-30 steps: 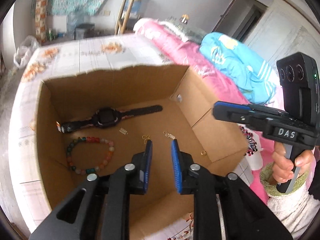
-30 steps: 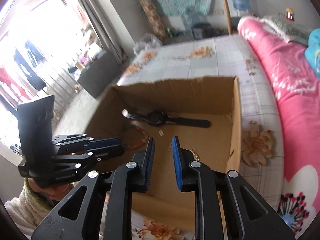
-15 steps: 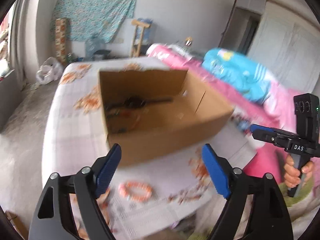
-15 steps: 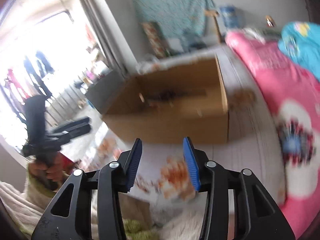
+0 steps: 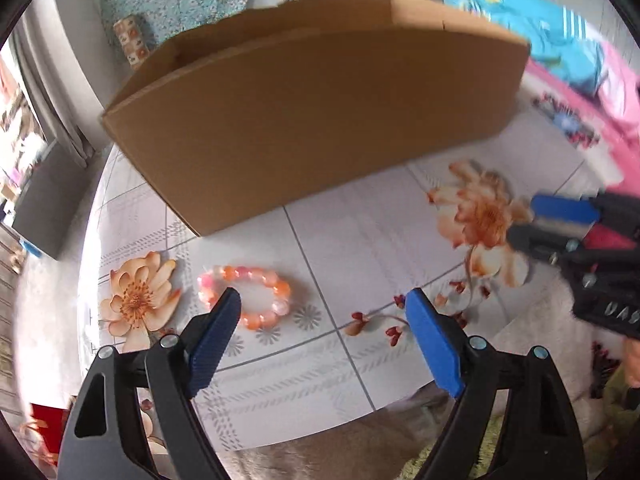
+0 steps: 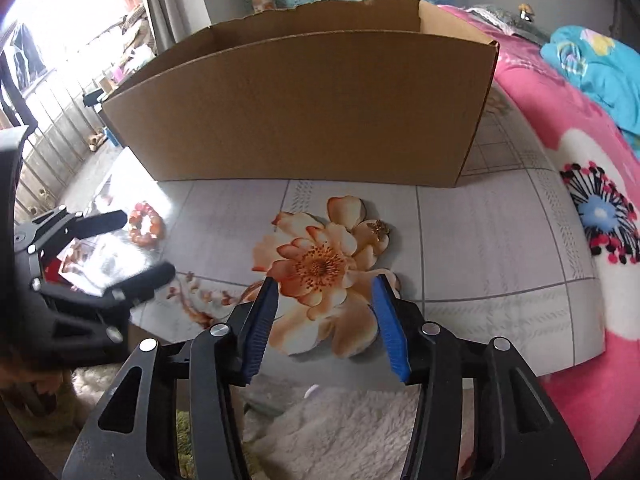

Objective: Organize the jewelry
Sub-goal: 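Withdraw both grippers from the box toward the pink bead bracelet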

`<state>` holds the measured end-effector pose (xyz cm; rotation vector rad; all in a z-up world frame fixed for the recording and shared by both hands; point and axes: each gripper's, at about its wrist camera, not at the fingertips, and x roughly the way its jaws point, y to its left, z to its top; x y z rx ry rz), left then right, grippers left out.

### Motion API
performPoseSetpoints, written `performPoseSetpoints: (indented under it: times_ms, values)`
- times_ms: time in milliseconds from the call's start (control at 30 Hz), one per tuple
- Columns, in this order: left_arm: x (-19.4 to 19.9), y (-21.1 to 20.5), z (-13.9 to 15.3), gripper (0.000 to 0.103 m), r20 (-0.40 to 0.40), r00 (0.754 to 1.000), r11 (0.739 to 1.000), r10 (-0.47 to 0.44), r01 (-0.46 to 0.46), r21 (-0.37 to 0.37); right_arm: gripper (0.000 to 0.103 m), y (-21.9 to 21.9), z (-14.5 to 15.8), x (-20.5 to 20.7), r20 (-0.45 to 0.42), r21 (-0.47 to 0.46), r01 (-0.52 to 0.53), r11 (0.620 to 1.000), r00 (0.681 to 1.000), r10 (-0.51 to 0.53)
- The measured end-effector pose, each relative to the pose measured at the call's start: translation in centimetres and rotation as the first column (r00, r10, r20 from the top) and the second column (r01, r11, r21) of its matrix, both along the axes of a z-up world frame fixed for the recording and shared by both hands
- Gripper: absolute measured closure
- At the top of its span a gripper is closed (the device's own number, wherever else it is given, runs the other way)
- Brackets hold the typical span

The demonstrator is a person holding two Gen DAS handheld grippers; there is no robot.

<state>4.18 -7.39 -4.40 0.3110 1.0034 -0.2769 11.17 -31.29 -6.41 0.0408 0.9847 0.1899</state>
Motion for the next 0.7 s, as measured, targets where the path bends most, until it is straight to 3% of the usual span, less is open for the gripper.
performPoseSetpoints:
  times_ms: [67,133,233,400,700]
  values:
    - [0.0,-0.8,-0.9,0.020,-0.030,1.000,1.000,-0.002,0.002,0.017,0.045,-0.1,-0.1,0.4,0.003,0.009,-0.008,1.000,1.000,0.008]
    - [0.0,-1.2,-0.9,0.014,-0.031,1.000,1.000,0.004,-0.004,0.000,0.044,-0.2,-0.4,0.8,-0.005,0.003,-0.017,1.000,1.000,0.017]
    - [0.1,-1.8,-1.0,0.014,-0.032,0.999,1.000,0.007,-0.006,0.011,0.043,-0.6,-0.7,1.5,-0.006,-0.006,-0.012,1.000,1.000,0.012]
    - [0.5,-2.8,-1.4,0.006,-0.051,0.998,0.999,0.038,-0.039,-0.007,0.039,-1.5,-1.5,-0.2,-0.011,0.008,0.008,1.000,1.000,-0.008]
    - [0.7,-2.1,-1.6,0.006,-0.056,0.997,0.998,0.054,-0.055,-0.023,0.031,-1.8,-2.4,-0.3,-0.020,-0.026,0.042,0.999,0.999,-0.043]
